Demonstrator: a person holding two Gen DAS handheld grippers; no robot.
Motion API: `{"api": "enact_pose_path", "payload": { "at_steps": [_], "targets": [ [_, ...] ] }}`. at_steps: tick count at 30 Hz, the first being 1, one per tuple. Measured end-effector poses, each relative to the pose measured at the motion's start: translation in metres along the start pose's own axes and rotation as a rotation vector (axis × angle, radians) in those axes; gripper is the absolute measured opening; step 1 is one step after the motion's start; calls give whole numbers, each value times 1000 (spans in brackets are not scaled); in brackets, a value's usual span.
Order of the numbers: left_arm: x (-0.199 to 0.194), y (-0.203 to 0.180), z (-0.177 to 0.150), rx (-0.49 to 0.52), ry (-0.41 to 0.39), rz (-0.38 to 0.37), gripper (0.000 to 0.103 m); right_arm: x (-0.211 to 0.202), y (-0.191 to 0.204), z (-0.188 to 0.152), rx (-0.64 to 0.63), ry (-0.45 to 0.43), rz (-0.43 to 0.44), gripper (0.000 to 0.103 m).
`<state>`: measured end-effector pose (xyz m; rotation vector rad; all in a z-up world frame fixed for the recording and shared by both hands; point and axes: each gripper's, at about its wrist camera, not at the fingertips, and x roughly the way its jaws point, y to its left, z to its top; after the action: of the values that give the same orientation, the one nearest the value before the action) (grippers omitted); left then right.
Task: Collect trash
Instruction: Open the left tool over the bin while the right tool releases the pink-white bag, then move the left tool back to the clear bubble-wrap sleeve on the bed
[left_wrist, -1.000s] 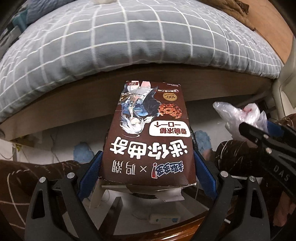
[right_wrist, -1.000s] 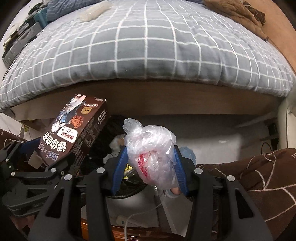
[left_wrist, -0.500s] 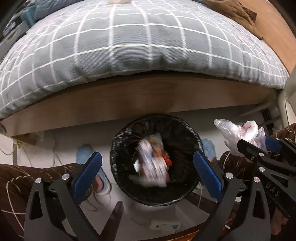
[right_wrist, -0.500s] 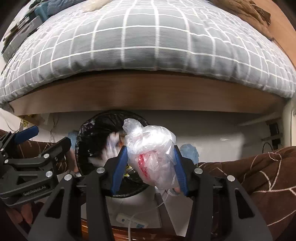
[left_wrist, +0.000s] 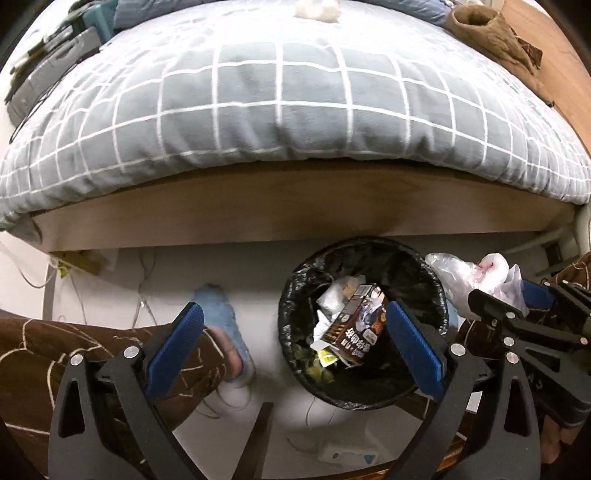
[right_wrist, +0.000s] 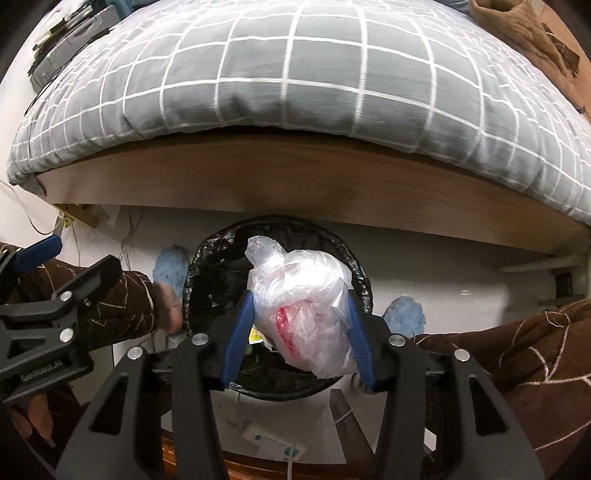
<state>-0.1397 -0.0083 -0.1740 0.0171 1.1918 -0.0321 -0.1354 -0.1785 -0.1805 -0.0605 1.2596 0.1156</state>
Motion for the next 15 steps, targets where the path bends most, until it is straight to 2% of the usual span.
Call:
{"api": "enact_pose_path", "payload": {
  "at_steps": [4, 9, 15],
  "targets": [
    [0, 3, -1, -9, -4, 2, 97, 1, 5, -2, -8, -9, -1, 53],
    [-6, 4, -1, -6, -18, 8, 97, -5, 6, -1, -24, -28, -12, 65],
    [-16, 4, 1, -9, -33, 1, 97, -12, 2, 0, -17, -57, -30, 73]
  ]
}}
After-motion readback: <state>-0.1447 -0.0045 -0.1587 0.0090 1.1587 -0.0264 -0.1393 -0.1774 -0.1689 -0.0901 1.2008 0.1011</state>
